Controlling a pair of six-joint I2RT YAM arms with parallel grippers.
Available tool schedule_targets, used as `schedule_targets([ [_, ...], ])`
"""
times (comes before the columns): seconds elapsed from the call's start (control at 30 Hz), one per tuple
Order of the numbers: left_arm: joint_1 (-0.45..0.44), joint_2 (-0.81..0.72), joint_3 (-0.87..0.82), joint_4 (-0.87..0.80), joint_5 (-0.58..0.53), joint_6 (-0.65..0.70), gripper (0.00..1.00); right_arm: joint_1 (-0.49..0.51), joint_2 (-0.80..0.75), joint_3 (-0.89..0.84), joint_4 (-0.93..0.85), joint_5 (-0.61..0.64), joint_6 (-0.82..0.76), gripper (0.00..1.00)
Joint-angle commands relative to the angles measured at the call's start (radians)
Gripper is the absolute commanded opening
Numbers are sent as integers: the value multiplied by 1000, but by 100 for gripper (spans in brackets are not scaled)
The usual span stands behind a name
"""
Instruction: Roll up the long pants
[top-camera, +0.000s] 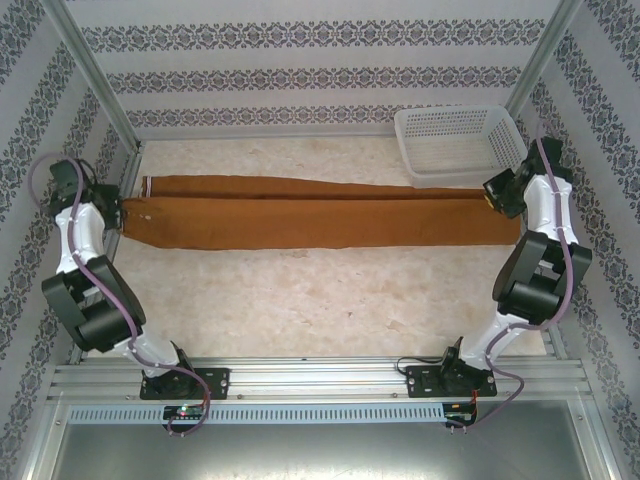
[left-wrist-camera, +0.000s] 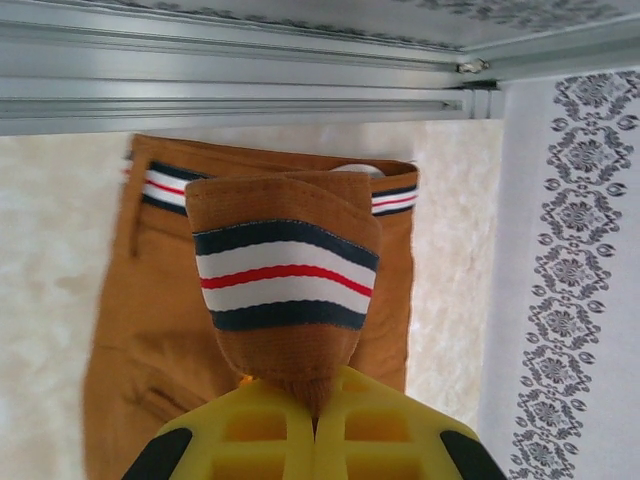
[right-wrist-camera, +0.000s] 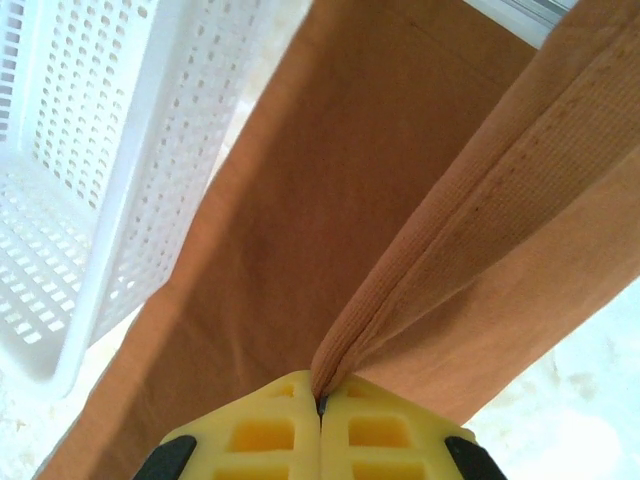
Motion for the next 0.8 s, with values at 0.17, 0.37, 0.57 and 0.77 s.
schedule_targets([
  [0.17,-50,166,192,89,-173,-33,0,-6,159,217,34,169,-43,0],
  [0.37,-73,254,266,61,-209,-38,0,20,264,341,-7,186,-62,0],
  [0.57,-89,314,305,52,-220,-4,100,45,319,384,-5,214,-93,68],
  [0.77,-94,304,288,99,-154,13,100,69,242,349,18,239,-156,87],
])
